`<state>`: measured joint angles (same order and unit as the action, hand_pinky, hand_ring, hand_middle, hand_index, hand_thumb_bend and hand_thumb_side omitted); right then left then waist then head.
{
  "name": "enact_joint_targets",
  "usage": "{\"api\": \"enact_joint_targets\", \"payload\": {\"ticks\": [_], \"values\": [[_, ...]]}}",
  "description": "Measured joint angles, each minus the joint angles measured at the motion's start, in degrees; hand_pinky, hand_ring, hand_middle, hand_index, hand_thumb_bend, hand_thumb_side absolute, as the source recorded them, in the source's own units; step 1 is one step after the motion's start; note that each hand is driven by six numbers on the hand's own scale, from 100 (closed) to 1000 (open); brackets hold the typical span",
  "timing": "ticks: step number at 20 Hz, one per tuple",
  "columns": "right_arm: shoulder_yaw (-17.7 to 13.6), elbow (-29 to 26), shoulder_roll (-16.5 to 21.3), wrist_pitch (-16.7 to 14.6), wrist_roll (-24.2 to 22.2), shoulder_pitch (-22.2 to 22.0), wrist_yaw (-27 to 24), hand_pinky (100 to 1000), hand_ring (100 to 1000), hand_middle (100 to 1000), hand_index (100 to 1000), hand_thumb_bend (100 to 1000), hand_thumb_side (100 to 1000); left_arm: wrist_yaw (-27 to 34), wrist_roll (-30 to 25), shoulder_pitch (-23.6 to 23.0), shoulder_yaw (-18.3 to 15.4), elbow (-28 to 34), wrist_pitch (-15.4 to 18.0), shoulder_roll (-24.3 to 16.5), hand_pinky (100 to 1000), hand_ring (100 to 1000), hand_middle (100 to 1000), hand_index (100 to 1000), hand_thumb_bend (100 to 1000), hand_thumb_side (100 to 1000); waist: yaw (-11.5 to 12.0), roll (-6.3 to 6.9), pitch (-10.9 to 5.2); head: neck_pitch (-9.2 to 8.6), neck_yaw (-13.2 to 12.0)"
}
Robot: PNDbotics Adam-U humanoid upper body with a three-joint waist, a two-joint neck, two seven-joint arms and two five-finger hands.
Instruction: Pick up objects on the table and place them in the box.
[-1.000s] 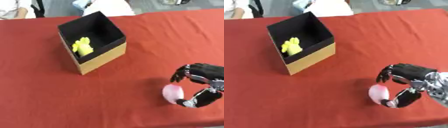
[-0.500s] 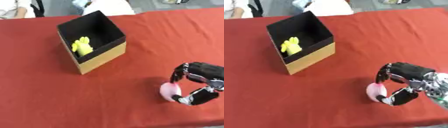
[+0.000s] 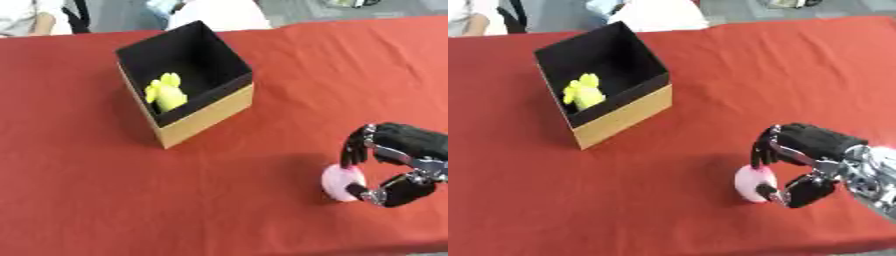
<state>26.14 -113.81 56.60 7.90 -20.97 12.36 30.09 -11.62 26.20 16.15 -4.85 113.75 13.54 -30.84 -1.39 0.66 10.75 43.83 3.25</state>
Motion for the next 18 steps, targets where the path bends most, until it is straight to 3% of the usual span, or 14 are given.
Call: {"api": "enact_joint_targets", "payload": {"ticks": [3,10,14,18], "values": [[0.0,0.0,-0.5,1.2,1.0,0.2,1.0,321,501,455,589,239,100,0.0,0.0,0.0,0.0,0.0,0.0,0.0,542,806,675,818,100,288,0.2,0.01,0.00,0.00,0.1],[0.4,0.0,-2.1,4.1,3.7,0.7,2.8,175,400,376,517,274,100,0.0,-0.1,0.1,0.0,0.0,0.1,0.0,542,806,675,818,100,289,0.4,0.06,0.00,0.00,0.4],[0.4,0.0,-2.5,5.2,5.7,0.8,3.0,142,374,362,504,309,100,0.0,-0.3,0.1,0.0,0.0,0.2,0.0,542,806,675,818,100,291,0.4,0.06,0.00,0.00,0.4],[0.4,0.0,-2.5,5.5,6.3,1.2,2.9,130,359,347,489,287,100,0.0,-0.4,0.1,0.0,0.0,0.1,0.0,542,806,675,818,100,290,0.3,0.02,0.00,0.00,0.4]]}}
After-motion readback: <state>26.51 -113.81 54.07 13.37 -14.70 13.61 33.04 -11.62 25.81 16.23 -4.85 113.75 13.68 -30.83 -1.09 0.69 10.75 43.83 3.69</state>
